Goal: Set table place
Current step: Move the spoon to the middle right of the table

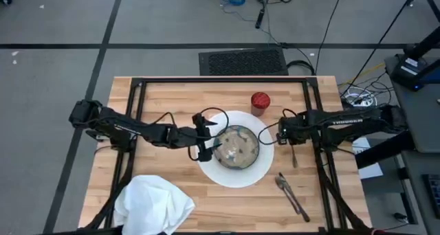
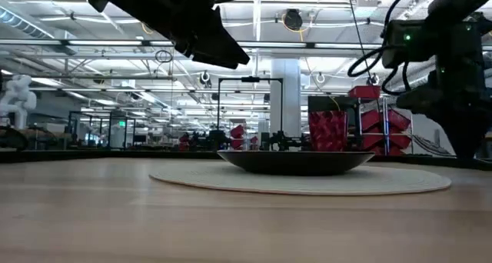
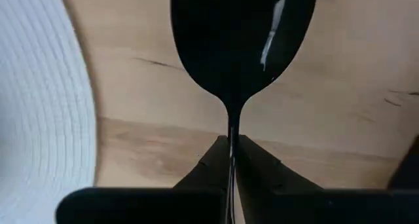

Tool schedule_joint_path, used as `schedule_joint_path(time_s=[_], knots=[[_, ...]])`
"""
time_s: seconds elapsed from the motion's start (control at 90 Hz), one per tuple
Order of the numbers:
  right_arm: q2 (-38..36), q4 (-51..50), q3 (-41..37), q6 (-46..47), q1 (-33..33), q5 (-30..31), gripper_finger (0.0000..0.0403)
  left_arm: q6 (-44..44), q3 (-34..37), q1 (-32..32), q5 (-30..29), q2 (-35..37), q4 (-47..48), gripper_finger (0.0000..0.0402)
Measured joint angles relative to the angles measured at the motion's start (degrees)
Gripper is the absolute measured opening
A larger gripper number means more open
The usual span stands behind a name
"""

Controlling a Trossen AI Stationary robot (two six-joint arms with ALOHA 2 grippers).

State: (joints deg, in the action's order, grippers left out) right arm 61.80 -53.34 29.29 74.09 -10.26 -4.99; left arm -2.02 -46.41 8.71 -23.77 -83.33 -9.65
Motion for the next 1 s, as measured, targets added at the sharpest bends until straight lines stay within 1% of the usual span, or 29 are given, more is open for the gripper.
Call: schedule_joint_path(time_s=[0.244,0.378,0.522,0.689,0.822,1.0], knots=[[0.6,-0.2,-0.1,-2.2,-6.4,-0.1,0.0,0.0,0.0,0.0,0.0,0.0,0.0,0.04],[2.1,-0.2,-0.1,-2.7,-8.6,-1.1,0.0,-0.2,0.0,0.0,0.0,0.0,0.0,0.04],[4.4,-0.2,-0.1,-4.2,-9.3,-2.8,0.0,-0.3,0.0,0.0,0.0,0.0,0.0,0.04],[5.9,1.8,-0.1,-4.7,-9.3,-2.9,0.0,-0.3,0.0,0.0,0.0,0.0,0.1,0.04],[7.5,4.7,-0.1,-4.7,-9.3,-2.4,0.0,-0.3,0.0,0.0,0.0,0.0,0.1,0.04],[9.4,3.3,0.1,-5.2,-10.1,-1.4,0.0,-0.4,0.0,0.0,0.0,0.0,0.1,0.04]])
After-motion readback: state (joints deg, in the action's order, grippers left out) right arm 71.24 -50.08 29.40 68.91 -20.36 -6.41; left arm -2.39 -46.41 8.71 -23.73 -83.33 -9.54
